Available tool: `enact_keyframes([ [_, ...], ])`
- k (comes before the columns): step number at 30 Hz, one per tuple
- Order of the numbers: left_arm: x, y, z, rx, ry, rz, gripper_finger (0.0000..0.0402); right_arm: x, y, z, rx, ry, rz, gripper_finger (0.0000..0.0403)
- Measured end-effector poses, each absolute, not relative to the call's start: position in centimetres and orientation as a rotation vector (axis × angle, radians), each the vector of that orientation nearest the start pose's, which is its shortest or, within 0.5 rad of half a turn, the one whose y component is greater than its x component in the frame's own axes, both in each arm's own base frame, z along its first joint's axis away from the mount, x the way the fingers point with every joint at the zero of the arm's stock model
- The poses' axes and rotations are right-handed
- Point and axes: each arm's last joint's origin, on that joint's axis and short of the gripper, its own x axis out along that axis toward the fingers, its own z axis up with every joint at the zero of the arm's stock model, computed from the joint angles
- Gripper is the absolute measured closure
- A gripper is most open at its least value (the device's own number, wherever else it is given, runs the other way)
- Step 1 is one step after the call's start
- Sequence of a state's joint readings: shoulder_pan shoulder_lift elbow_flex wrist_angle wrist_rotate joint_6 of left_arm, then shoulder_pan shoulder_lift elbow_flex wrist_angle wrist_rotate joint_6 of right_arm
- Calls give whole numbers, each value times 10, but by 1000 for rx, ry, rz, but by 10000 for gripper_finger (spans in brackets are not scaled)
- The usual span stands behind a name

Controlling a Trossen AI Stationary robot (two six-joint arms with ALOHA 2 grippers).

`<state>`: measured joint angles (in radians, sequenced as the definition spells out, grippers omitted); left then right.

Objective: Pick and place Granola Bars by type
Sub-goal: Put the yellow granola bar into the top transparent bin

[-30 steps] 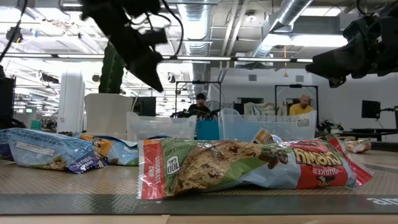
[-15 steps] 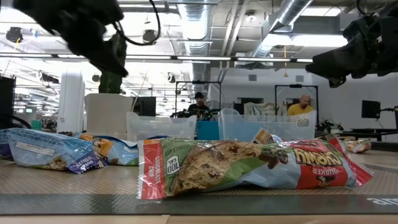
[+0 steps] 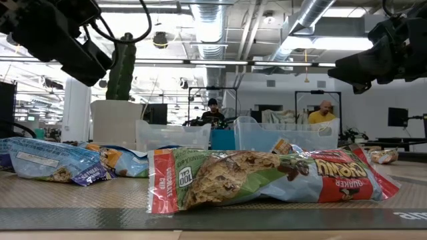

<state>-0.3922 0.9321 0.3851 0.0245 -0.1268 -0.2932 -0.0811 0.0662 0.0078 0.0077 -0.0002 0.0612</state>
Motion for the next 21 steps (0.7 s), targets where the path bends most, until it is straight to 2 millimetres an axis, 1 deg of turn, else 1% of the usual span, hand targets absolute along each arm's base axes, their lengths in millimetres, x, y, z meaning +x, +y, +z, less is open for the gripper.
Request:
enact_keyframes([
  [5,175,-68,192,-141,555,-162,274,101,-8,162,64,48,-82,233],
  [9,183,-70,198,-112,623,-124,274,101,-8,162,63,48,-82,233],
  [12,195,-75,204,-83,683,-116,274,101,-8,162,63,48,-82,233],
  [16,216,-84,208,-50,773,-110,274,101,-8,162,63,48,-82,233],
  [21,246,-103,203,-10,879,-165,274,101,-8,162,64,48,-82,233],
])
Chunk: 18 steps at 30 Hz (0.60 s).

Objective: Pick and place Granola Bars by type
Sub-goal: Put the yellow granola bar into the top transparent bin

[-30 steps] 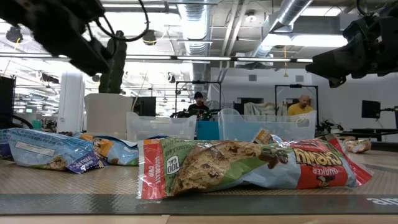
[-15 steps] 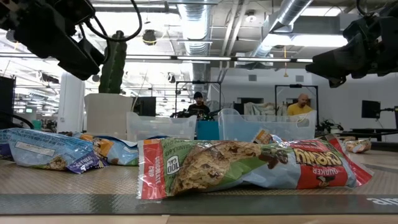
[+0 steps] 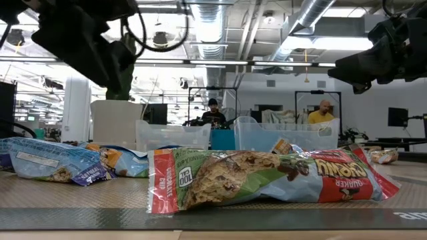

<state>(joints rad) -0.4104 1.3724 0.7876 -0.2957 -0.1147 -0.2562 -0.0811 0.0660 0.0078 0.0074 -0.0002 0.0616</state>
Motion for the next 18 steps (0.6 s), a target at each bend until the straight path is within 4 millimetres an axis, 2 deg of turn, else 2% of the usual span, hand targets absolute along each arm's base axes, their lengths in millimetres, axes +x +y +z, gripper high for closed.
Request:
enact_keyframes([
  [12,307,-147,192,115,1088,-182,274,101,-8,162,64,48,-82,233],
  [18,324,-155,184,168,1165,-145,251,101,-8,162,63,48,-82,233],
])
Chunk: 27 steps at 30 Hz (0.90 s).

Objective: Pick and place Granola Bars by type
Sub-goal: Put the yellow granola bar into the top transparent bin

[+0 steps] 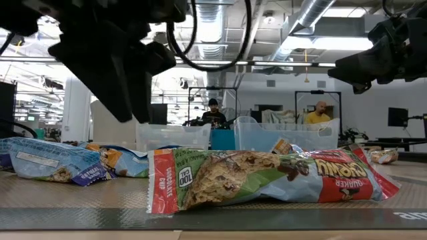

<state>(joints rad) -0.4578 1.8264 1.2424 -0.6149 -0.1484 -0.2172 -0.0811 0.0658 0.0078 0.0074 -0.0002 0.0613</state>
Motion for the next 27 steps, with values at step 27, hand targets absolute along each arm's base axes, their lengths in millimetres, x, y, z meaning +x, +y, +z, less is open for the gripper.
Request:
enact_keyframes([
  [27,342,-157,147,141,1255,-45,192,101,-8,162,63,45,-83,233],
])
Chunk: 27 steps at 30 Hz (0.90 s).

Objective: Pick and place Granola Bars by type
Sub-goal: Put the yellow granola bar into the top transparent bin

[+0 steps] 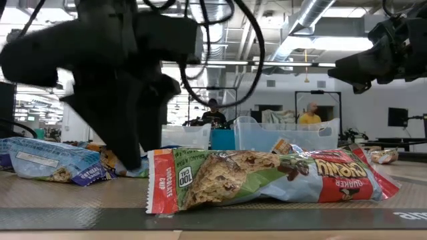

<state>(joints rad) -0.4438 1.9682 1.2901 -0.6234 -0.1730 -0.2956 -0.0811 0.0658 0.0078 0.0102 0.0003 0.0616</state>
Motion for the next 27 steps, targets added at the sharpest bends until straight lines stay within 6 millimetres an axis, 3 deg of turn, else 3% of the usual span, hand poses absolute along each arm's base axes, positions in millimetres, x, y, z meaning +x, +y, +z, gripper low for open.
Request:
enact_keyframes([
  [11,344,-159,143,128,1251,-54,216,101,-8,162,63,47,-83,233],
  [27,344,-159,143,111,1259,-69,331,101,-8,162,63,47,-83,233],
])
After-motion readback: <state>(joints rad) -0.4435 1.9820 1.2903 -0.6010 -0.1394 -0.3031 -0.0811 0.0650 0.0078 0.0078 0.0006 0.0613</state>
